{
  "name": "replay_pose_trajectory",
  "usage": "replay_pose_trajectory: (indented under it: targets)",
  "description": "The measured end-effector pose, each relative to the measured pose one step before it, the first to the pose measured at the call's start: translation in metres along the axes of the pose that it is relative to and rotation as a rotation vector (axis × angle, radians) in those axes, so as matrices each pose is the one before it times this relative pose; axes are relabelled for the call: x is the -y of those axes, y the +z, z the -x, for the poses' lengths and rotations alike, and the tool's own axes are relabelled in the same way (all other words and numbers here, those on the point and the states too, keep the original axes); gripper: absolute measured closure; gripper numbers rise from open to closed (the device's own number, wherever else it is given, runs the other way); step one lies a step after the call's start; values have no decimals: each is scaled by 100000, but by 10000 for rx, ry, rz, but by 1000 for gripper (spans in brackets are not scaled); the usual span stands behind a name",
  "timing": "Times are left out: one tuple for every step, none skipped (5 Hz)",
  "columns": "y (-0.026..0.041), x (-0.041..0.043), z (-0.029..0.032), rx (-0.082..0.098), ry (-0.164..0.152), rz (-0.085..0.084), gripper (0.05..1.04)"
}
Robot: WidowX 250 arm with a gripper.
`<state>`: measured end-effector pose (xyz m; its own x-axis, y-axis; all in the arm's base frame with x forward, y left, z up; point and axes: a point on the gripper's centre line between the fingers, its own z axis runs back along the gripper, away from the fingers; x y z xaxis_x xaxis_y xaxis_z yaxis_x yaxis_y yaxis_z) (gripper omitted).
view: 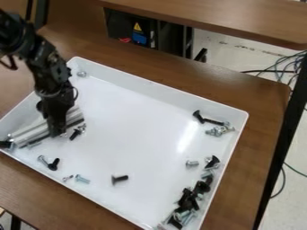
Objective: Sweep into pile
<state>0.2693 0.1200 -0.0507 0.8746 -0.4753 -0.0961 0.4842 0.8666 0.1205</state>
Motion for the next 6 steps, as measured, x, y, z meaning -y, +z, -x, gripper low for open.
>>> replay_pose_trajectory:
  targets:
    - [-161, 1170, -150, 172, 1511, 21, 721]
    - [-74, 2785, -2222, 239, 2015, 382, 721]
    - [417, 4536, -2549, 286, 627, 499, 721]
    - [236, 4443, -882, 253, 886, 1003, 721]
    - [-205, 4323, 204, 134, 465, 839, 721]
    - [-364, 3559, 646, 44, 147, 586, 721]
